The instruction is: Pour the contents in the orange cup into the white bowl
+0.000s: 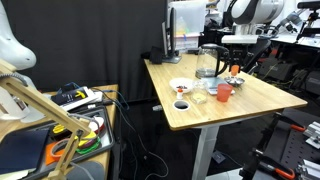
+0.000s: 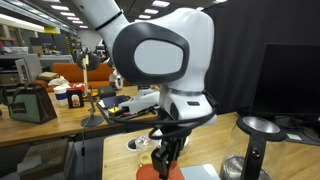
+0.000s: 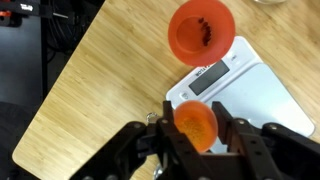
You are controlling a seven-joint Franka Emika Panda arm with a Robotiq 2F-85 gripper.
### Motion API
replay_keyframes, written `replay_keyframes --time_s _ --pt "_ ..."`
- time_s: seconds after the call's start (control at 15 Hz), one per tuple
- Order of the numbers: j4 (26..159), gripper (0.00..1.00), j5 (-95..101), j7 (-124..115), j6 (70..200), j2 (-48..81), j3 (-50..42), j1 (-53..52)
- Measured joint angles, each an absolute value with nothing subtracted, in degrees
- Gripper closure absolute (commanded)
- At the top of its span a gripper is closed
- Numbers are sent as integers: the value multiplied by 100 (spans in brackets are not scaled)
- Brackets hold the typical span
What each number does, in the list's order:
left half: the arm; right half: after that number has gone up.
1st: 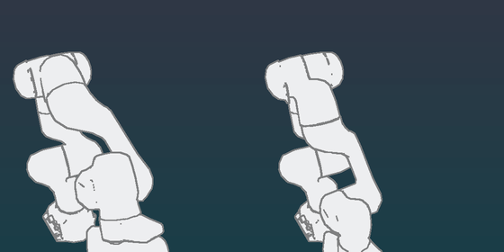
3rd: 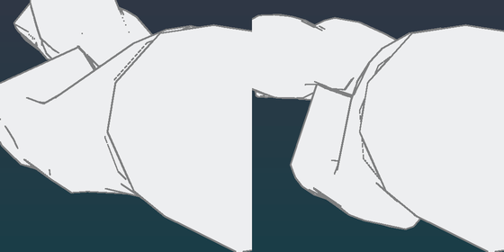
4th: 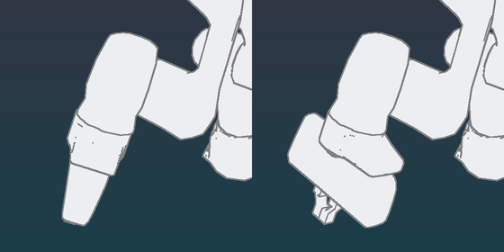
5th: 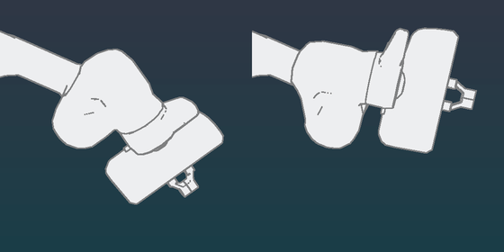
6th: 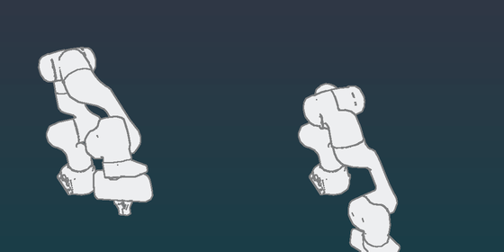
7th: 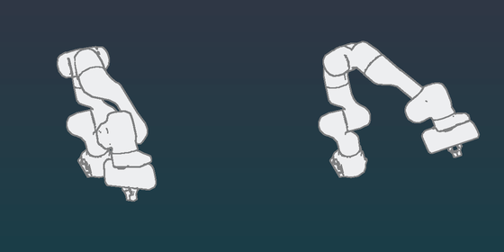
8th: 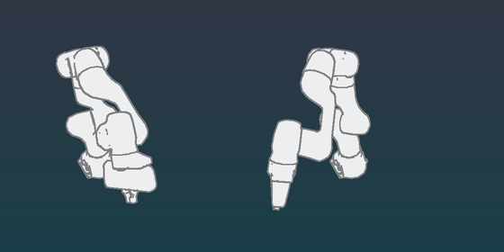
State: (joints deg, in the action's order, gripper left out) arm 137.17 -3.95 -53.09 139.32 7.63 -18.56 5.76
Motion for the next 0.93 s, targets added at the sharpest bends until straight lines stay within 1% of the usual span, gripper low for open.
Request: replay_keyframes --time_s 0.4,0.47,0.93 --pt "13734 83 -350 -6351 13923 490 -1301 440" --pt "13723 58 -358 -6509 13923 490 -1218 432" --pt "13724 58 -358 -6546 13921 498 -1173 475"
